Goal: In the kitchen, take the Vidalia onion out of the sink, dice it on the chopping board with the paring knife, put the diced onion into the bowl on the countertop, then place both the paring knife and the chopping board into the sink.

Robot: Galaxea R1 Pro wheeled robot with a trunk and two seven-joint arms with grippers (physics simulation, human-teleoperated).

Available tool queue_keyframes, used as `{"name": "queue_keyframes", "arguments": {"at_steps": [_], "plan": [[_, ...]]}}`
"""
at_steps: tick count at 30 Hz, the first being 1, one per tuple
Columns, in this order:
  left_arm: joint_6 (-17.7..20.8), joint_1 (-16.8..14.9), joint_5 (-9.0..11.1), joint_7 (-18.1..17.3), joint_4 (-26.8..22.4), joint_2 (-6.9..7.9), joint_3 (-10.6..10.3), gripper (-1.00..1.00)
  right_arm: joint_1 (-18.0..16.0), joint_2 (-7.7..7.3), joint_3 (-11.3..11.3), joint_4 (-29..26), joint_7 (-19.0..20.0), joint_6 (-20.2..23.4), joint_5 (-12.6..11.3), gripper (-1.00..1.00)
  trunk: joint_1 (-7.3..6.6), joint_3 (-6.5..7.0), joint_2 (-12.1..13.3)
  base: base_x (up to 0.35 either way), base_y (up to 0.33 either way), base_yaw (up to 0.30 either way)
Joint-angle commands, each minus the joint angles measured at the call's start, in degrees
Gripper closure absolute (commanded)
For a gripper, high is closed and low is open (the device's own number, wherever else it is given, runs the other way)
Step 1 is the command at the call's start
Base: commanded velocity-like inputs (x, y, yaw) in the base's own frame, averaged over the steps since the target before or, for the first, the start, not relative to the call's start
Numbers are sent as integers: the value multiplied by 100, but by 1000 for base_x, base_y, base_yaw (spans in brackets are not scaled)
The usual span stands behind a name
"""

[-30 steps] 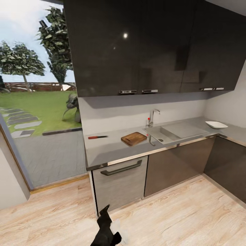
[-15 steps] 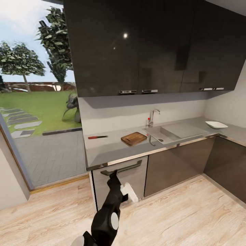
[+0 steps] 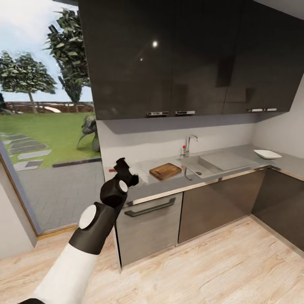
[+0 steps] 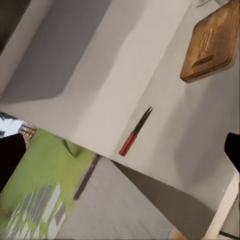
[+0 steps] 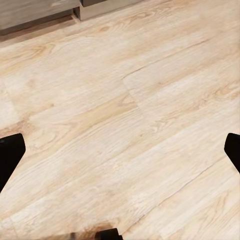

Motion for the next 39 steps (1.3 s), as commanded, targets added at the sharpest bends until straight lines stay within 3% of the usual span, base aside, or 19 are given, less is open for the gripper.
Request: {"name": "queue_keyframes", "arguments": {"at_steps": [1,3,6,8,10,11,13,14,15,17,18,20,23,26,39], "plan": [[75,-104,-59,-122,25,0,1,-100,-2,2,-7,5,-18,-16,16,-100,2,-4,-5,0,0,0],[227,-367,-72,-375,98,0,10,-100,-2,2,-7,5,-19,-16,16,-100,2,-4,-5,0,0,0],[273,-461,-99,-667,112,5,12,-100,-2,2,-7,5,-19,-14,16,-100,2,-4,-5,0,0,0],[276,-518,-244,-1384,100,29,10,-100,-2,2,-7,5,-18,-16,16,-100,2,-4,-5,0,0,0],[246,-533,-396,-1851,65,39,9,-100,-2,2,-7,5,-18,-17,16,-100,2,-4,-5,0,0,0],[176,-542,-601,-2372,-6,60,9,-100,-2,2,-7,5,-19,-15,16,-100,2,-4,-5,0,0,0],[47,-548,-839,-2943,-76,96,9,-100,-2,2,-7,5,-19,-16,16,-100,2,-4,-5,0,0,0],[-45,-550,-962,-3241,-106,117,9,-100,-2,2,-7,5,-19,-17,16,-100,2,-4,-5,0,0,0],[-270,-553,-1203,-3831,-149,151,9,-100,-2,2,-9,5,-18,-17,16,-100,2,-4,-5,0,0,0],[-528,-555,-1410,-4378,-183,168,13,-100,-2,2,-10,5,-20,-17,16,-100,2,-4,-5,0,0,0],[-786,-556,-1556,-4865,-223,183,20,-100,-2,2,-12,5,-19,-16,16,-100,2,-4,-5,0,0,0],[-1123,-557,-1685,-5496,-285,201,27,-100,-2,2,-13,5,-21,-17,16,-100,2,-4,-5,0,0,0],[-1390,-558,-1767,-6004,-356,212,53,-100,-2,2,-10,5,-20,-16,16,-100,2,-4,-5,0,0,0],[-1504,-558,-1801,-6149,-436,212,120,-100,-2,2,-9,5,-22,-17,16,-100,2,-4,-5,0,0,0],[-1583,-558,-1819,-6149,-717,219,192,-100,-2,2,-7,5,-23,-18,16,-100,2,-4,-5,0,0,0]]}}
